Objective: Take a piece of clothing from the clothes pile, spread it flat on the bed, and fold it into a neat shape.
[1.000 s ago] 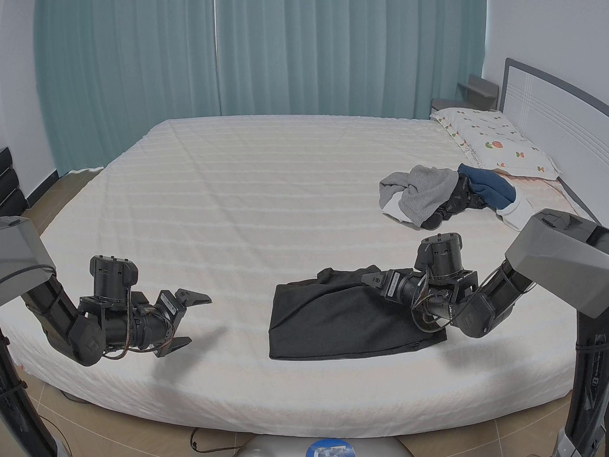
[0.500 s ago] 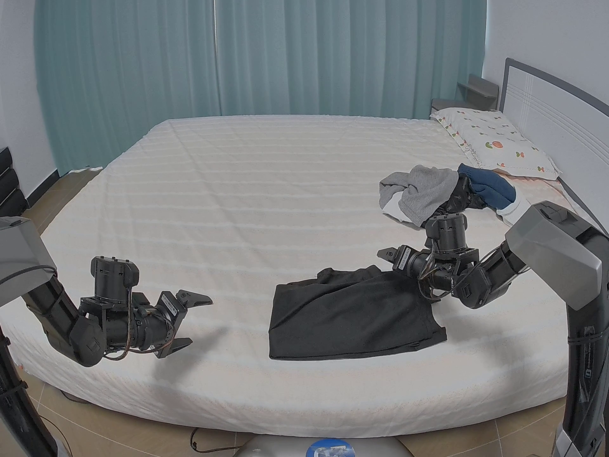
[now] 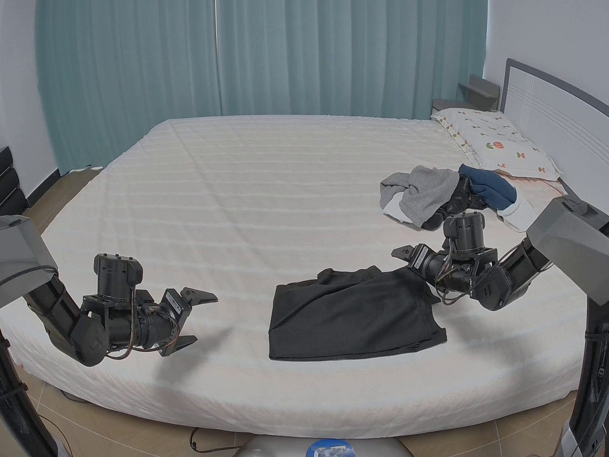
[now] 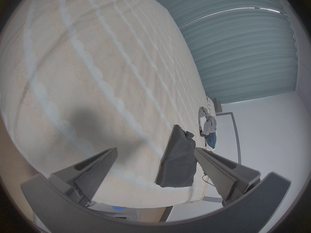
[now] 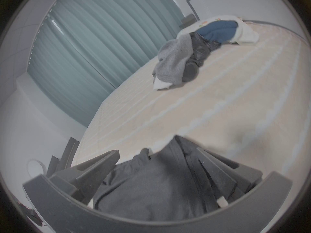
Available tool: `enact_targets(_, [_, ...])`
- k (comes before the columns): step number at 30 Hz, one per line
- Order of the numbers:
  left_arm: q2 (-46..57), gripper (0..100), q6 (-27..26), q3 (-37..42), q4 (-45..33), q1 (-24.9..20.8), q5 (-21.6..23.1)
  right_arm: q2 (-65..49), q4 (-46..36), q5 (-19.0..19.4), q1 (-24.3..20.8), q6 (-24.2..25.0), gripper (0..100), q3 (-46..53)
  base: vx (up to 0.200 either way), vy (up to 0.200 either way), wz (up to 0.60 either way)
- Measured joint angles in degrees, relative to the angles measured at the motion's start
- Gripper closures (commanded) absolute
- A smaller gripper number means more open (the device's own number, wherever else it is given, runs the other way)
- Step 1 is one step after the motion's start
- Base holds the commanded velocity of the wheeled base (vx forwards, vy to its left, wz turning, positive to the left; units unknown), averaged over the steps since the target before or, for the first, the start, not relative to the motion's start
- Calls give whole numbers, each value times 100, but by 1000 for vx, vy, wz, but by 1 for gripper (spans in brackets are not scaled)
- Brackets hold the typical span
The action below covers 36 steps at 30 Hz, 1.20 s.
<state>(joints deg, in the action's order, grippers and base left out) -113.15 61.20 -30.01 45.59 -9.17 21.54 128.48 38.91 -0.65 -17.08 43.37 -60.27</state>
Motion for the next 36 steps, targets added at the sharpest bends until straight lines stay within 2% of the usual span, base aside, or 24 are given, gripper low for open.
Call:
enact_targets(7, [6, 0, -9, -50, 2, -69, -1, -345, 321, 62, -33, 80, 0, 763, 0, -200, 0])
enact_targets(13, [-18, 0, -22, -221, 110, -83, -46, -697, 404, 511, -119, 48, 0, 1565, 0, 0, 0])
enact_targets(20, [-295, 0, -79, -772, 104, -116, -542, -974, 425, 913, -315, 37, 0, 2020, 0, 0, 0])
enact_targets(25, [-608, 0, -433, -1334, -77, -144, -661, -1058, 433, 1093, -455, 28, 0, 2204, 0, 0, 0])
enact_targets(32, [-1124, 0, -720, -2269, -734, -332, -1180, -1095, 644, 1202, -541, 20, 0, 2364, 0, 0, 0])
enact_targets(36, [-1342, 0, -752, -2467, -813, -549, -1241, -1090, 751, 1219, -557, 22, 0, 2416, 0, 0, 0])
